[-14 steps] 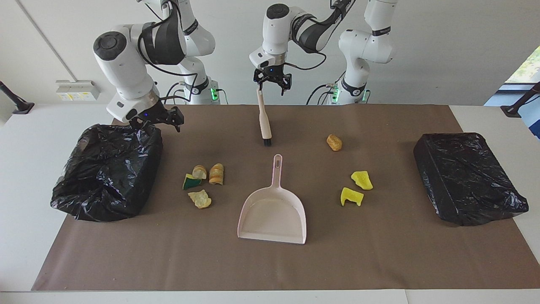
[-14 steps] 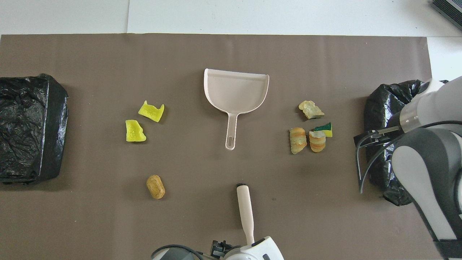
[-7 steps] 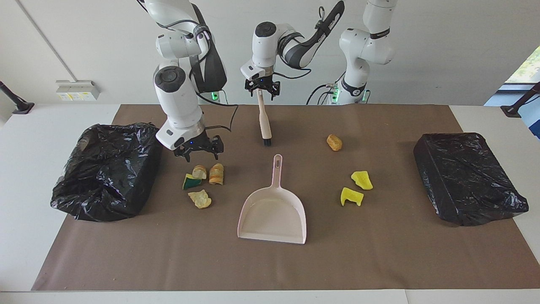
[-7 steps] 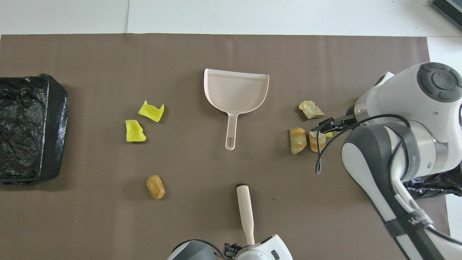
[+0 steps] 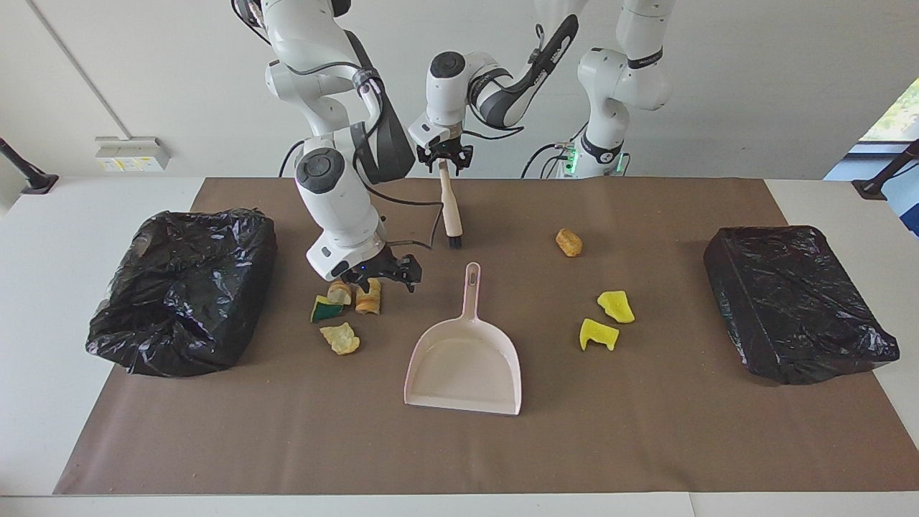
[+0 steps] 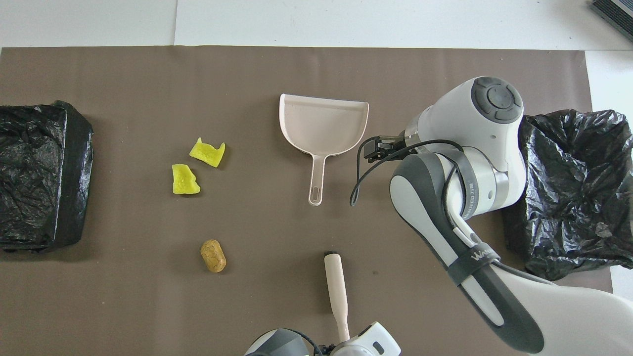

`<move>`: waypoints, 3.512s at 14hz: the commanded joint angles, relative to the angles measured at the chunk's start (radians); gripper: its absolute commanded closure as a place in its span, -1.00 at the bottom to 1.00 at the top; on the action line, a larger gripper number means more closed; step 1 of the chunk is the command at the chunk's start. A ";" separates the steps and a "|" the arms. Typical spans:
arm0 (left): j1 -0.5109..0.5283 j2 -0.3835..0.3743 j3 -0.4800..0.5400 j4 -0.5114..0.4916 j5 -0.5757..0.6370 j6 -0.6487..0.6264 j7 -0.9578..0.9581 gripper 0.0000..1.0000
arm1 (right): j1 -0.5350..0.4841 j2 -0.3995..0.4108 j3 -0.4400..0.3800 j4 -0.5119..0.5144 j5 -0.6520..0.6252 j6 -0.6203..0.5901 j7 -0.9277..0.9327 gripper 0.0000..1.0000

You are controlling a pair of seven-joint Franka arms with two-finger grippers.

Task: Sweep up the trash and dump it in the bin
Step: 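Reach the right gripper to the beige dustpan handle and grasp it, then lower the dustpan with the right gripper while the left gripper grasps the brush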

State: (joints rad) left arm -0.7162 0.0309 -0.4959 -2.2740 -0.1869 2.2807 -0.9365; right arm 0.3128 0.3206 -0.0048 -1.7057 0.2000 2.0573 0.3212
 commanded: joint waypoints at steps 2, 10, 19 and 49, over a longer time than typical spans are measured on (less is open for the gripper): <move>-0.012 -0.009 0.011 -0.009 -0.008 -0.003 -0.044 0.98 | 0.095 0.125 0.012 0.153 0.019 0.013 0.184 -1.00; 0.081 -0.147 0.019 0.065 0.066 -0.392 0.039 1.00 | 0.180 0.163 0.012 0.135 0.001 0.050 0.257 -1.00; 0.455 -0.327 0.022 0.034 0.108 -0.567 0.309 1.00 | 0.210 0.184 0.011 0.109 -0.080 0.044 0.205 -0.62; 0.841 -0.128 0.014 -0.111 0.210 -0.052 1.041 1.00 | 0.241 -0.170 0.020 -0.341 -0.200 0.018 -1.061 1.00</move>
State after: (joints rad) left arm 0.1636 -0.0906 -0.4927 -2.3721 0.0238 2.2433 0.0788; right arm 0.5258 0.1461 0.0143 -2.0358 0.0184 2.0571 -0.8074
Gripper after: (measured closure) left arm 0.722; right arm 0.678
